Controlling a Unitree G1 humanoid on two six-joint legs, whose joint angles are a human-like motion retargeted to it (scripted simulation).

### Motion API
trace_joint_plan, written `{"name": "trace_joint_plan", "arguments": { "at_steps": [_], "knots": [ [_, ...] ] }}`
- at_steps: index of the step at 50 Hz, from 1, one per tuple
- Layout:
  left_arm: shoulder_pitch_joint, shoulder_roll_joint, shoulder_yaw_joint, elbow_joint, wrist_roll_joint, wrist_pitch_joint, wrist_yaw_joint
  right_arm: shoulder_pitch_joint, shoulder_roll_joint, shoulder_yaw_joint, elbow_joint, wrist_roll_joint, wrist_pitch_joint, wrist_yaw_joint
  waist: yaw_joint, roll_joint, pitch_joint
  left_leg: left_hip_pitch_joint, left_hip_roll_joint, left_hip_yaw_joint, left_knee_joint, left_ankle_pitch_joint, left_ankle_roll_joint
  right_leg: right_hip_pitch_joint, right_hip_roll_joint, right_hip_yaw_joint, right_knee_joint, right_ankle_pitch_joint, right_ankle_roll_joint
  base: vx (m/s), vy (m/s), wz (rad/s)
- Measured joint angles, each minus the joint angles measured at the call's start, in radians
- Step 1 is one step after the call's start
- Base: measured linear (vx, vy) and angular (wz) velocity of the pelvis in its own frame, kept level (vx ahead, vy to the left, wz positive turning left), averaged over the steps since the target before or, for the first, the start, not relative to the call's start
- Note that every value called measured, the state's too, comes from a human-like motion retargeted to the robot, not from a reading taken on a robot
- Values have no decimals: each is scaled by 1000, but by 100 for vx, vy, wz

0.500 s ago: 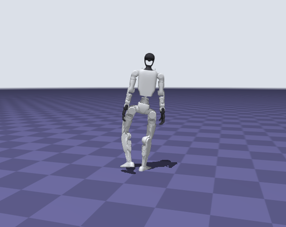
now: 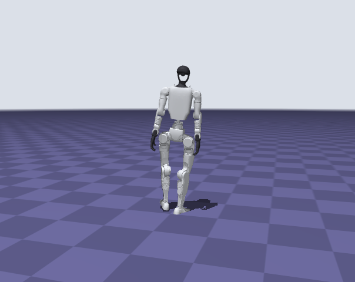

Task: Upper body actions

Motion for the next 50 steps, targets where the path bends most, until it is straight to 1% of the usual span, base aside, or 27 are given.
{"name": "trace_joint_plan", "arguments": {
  "at_steps": [4,11,18,27,37,44,50],
  "knots": [
    [-12,-2,1,-4,-15,4,2,2,-6,19,17,-38,10,-3,14,-10,-19,10,-11,17,-8,-22,5,-10,-8,16,7,8,11,18,12,-36],
    [-43,-4,-3,-37,-40,-4,-9,-6,-21,72,-13,-159,0,-36,9,-16,0,39,-22,24,-13,-58,16,3,-16,32,22,16,33,10,7,-23],
    [-56,9,-13,-45,-29,-8,-18,-12,-17,61,-18,-122,-9,-28,20,-27,12,45,-26,22,-10,-86,18,2,-28,46,43,18,55,7,5,-11],
    [-44,20,5,-6,-29,-4,-18,-18,-5,47,-9,-85,-12,-27,42,-42,28,49,-39,24,-13,-108,18,3,-42,44,44,37,72,4,5,0],
    [-9,34,42,55,-25,15,-20,-29,-4,81,-33,-120,-22,-26,51,-57,32,42,-51,10,-12,-131,18,-8,-56,40,53,51,88,0,1,0],
    [2,29,29,41,1,8,-18,-29,-7,88,-35,-125,-25,-24,52,-64,26,36,-58,0,-13,-141,15,-10,-61,32,53,59,96,0,0,0],
    [-10,14,28,34,-16,3,-21,-25,-3,93,-32,-137,-24,-19,55,-71,20,35,-61,-2,-15,-147,9,-10,-61,23,49,65,100,0,0,0]
  ]
}}
